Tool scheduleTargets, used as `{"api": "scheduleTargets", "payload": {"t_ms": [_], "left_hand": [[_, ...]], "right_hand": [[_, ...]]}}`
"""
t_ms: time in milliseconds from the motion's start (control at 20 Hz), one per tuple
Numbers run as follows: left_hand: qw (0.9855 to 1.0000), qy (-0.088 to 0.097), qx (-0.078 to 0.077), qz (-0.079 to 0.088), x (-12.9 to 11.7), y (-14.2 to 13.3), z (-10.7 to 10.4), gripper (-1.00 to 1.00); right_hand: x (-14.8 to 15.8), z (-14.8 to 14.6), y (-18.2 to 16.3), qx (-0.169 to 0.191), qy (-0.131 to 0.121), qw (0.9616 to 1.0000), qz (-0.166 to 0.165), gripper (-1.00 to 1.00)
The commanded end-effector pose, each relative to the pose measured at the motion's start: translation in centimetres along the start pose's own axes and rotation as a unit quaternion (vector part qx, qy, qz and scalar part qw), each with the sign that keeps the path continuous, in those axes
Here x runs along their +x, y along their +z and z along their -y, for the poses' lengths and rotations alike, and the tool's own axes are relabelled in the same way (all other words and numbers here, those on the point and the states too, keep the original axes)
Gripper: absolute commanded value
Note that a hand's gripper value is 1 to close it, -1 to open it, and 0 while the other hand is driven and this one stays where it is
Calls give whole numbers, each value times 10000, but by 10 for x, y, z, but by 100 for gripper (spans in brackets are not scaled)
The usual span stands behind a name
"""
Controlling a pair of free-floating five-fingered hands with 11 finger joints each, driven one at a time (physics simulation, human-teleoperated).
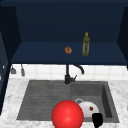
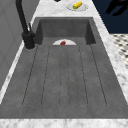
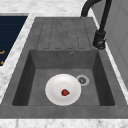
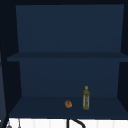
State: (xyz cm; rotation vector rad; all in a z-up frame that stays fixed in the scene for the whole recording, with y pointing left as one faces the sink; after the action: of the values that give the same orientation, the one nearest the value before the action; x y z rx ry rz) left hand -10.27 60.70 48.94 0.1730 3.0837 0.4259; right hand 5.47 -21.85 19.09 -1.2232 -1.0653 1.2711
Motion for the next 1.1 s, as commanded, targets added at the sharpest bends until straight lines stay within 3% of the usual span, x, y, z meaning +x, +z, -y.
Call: {"api": "scheduleTargets", "payload": {"t_ms": [0, 200, 250, 700, 800, 1050], "left_hand": [[9992, 209, -337, -80, 3, 14, 17, -100], [9984, 58, -557, -89, 12, 24, 35, -100], [9976, 45, -689, -103, 16, 23, 37, -100], [9931, 70, -1157, -169, 39, 34, 71, -100], [9925, 71, -1210, -179, 44, 37, 81, -100], [9948, 76, -1005, -153, 58, 61, 123, -100]], "right_hand": [[0, 0, 0, 0, 0, 10000, 0, 0], [0, 0, 0, 0, 0, 10000, 0, 0], [0, 0, 0, 0, 0, 10000, 0, 0], [0, 0, 0, 0, 0, 10000, 0, 0], [0, 0, 0, 0, 0, 10000, 0, 0], [0, 0, 0, 0, 0, 10000, 0, 0]]}}
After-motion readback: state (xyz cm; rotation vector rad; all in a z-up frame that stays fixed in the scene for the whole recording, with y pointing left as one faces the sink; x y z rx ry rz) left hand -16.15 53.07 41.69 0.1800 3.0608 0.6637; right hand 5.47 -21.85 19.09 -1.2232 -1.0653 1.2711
